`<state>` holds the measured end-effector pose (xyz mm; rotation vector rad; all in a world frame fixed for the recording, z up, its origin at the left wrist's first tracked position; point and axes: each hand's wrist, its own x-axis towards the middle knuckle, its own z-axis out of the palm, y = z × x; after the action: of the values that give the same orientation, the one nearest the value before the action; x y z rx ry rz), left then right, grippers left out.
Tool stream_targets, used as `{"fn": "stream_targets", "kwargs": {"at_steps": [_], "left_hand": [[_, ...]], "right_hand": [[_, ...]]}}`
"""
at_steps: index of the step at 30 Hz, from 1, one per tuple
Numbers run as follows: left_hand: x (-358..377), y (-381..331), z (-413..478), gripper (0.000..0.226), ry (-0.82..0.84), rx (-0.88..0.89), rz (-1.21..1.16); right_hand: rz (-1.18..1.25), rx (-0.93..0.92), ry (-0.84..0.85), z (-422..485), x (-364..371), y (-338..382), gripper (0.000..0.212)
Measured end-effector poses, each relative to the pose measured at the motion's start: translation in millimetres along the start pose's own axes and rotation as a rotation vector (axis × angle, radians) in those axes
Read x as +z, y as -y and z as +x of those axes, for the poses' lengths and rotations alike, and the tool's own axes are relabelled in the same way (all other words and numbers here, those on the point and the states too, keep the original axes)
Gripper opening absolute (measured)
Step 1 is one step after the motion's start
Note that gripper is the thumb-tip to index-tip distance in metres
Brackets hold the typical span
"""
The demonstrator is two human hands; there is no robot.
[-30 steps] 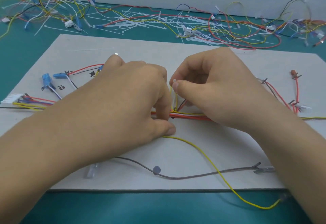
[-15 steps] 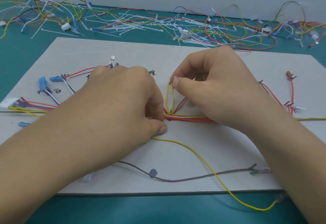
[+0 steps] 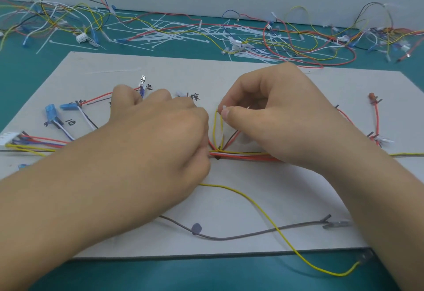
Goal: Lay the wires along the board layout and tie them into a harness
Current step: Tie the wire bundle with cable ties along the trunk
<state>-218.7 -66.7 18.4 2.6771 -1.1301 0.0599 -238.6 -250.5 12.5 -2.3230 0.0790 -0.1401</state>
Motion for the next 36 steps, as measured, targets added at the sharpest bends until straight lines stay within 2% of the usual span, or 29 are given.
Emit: {"fn": "stream_targets", "kwargs": {"at_steps": [4, 12, 17, 22, 26, 31, 36], "left_hand": [[-5.8, 6.7, 2.5, 0.026, 0.080, -0.047, 0.092], [-5.8, 17.0, 12.0, 0.017, 0.051, -0.033, -0.091], [-5.5, 19.5, 11.9, 0.024, 0.095, -0.008, -0.112], [-2.5, 20.8, 11.3, 0.039, 0.183, 0.029, -0.046], [0.3, 22.1, 11.6, 0.031, 0.135, 0.081, -0.134], [0.6, 28.4, 13.1, 0.021, -0.039, 0.111, -0.244], [-5.5, 30.6, 13.3, 0.009, -0.042, 0.126, -0.359]], "right_hand": [[-0.001, 0.012, 0.062, -0.9, -3.9, 1.8, 0.012], [-0.001, 0.012, 0.190, -4.0, -7.4, 5.1, 0.013], [0.025, 0.003, 0.249, -5.3, -9.9, 7.2, 0.009], [-0.059, -0.015, 0.193, -11.0, -3.4, 9.1, 0.013], [-0.116, -0.023, 0.133, -13.3, 2.0, 11.4, 0.012], [-0.046, 0.044, 0.183, -11.1, -3.2, 8.1, 0.011], [-0.004, 0.088, 0.209, -9.0, -6.2, 6.6, 0.010]]}}
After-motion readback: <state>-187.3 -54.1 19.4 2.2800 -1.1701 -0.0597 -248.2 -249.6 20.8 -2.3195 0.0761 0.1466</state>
